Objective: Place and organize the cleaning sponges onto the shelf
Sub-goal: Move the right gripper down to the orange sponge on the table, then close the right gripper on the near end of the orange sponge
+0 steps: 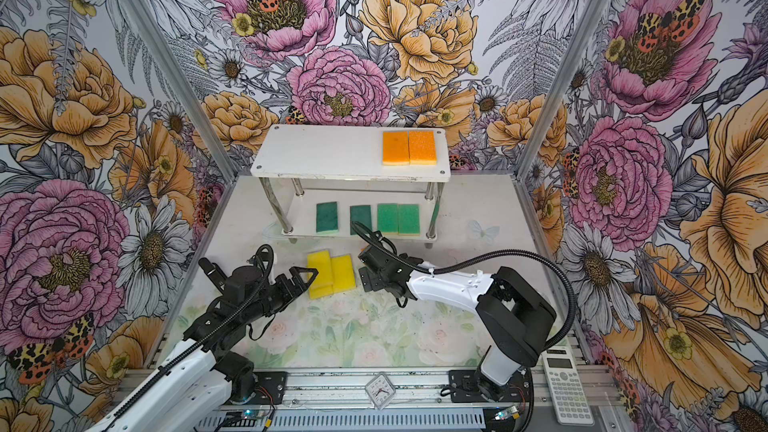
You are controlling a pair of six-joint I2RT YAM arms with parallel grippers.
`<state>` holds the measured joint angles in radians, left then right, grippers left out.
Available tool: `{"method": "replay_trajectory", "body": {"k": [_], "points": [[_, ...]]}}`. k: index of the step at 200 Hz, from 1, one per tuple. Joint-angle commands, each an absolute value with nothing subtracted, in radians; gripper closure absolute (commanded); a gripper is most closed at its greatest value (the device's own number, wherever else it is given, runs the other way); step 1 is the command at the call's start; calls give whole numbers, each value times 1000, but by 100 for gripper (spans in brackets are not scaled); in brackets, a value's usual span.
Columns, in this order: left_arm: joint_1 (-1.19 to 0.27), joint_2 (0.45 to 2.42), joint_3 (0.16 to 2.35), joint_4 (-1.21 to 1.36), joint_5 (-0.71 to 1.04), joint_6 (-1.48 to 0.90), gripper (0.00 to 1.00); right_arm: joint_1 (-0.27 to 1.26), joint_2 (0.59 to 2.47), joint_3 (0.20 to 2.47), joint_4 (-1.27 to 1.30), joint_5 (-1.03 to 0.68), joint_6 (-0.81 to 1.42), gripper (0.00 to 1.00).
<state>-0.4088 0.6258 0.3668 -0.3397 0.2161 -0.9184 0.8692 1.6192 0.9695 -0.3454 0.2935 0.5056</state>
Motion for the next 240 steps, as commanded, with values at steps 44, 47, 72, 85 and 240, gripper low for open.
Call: {"method": "replay_trajectory", "body": {"k": [44,47,72,85,240], "points": [[-406,620,363,-319,208,-922,1,853,1709,970,-223,247,548,4],[-406,620,363,-319,207,-922,1,853,1712,970,-221,248,549,4],[-401,614,361,-321,216,-919,1,851,1733,973,-209,252,552,5],[-397,612,361,-322,219,-917,1,849,1742,972,-201,251,551,6],[-373,597,335,-321,246,-917,1,824,1819,968,-149,224,558,23]]}}
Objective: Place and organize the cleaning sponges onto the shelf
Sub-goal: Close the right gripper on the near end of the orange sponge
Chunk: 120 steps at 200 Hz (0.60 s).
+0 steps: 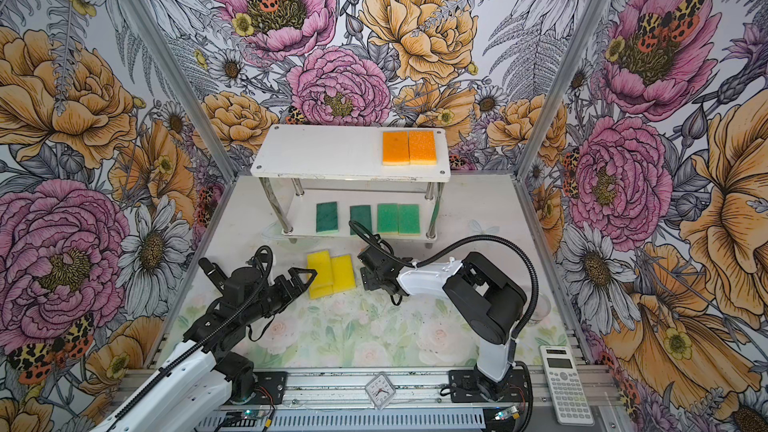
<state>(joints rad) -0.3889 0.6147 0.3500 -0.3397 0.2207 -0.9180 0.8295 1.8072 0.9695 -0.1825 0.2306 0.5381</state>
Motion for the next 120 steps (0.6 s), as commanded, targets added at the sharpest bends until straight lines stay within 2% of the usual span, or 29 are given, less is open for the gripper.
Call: {"method": "replay_trajectory", "body": {"k": [1,20,59,78,102,120], "points": [[-373,597,335,-321,247,-917,1,824,1820,967,-148,224,558,23],[-370,594,334,-319,252,-917,1,824,1822,956,-136,221,569,30],[-364,583,326,-318,261,-919,1,824,1802,921,-115,218,600,36],[-357,580,324,-317,267,-917,1,824,1779,907,-114,210,597,43],[-350,581,324,-314,277,-914,1,827,1746,894,-114,206,603,45],[-346,582,319,-310,283,-913,1,828,1738,886,-117,207,607,42]]}}
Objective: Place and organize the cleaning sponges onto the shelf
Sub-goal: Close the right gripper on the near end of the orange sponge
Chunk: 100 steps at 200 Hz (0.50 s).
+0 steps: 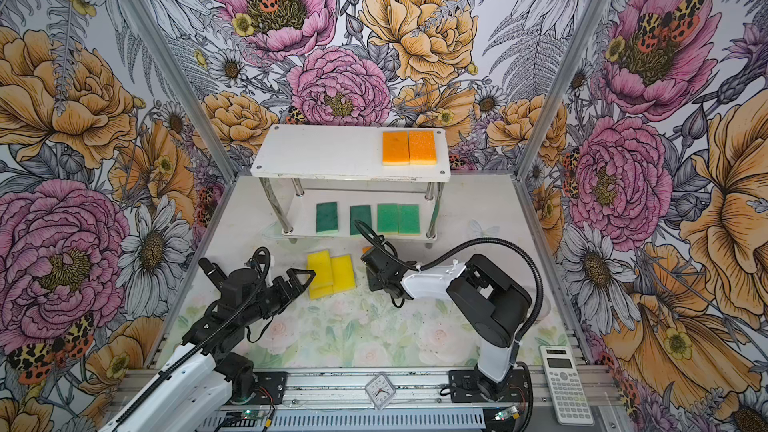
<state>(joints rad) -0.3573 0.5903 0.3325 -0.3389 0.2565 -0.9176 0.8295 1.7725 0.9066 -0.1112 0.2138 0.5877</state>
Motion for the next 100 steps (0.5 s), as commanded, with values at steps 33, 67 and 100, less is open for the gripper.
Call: {"method": "replay_trajectory", "body": {"k": [33,67,100], "points": [[-333,584,316,-305,301,-905,1,847,1747,878,-116,238,611,40],[-315,588,314,-301,322,-897,1,875,1758,877,-117,291,588,33],[-299,595,315,-298,341,-889,1,913,1734,853,-117,415,574,13]]}}
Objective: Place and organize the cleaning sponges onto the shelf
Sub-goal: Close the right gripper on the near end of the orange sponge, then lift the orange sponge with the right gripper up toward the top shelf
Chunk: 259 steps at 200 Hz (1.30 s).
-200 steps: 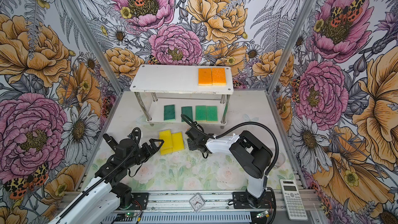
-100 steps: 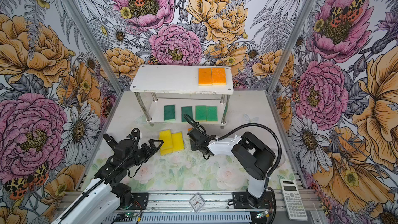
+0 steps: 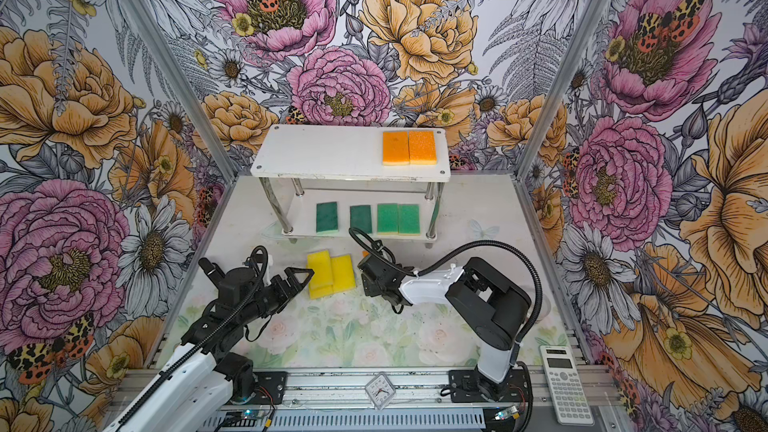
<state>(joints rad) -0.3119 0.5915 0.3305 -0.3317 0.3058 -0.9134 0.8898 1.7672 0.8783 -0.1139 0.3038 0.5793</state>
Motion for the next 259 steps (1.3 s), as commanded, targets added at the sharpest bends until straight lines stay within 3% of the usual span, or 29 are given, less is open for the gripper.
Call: {"method": "replay_trajectory", "body": {"k": [1,47,77,142,259], "points": [[-299,594,315,-298,341,-888,1,913,1734,852,-117,416,574,13],[-293,596,307,-290,350,-888,1,914,1758,847,-115,404,560,11],[-288,591,303,-290,352,-888,1,914,1794,848,-111,378,558,19],[-283,585,302,-295,357,-888,1,914,1784,828,-86,316,566,47],[-279,583,308,-295,379,-870,1,914,1535,1035,-451,225,610,61]]}}
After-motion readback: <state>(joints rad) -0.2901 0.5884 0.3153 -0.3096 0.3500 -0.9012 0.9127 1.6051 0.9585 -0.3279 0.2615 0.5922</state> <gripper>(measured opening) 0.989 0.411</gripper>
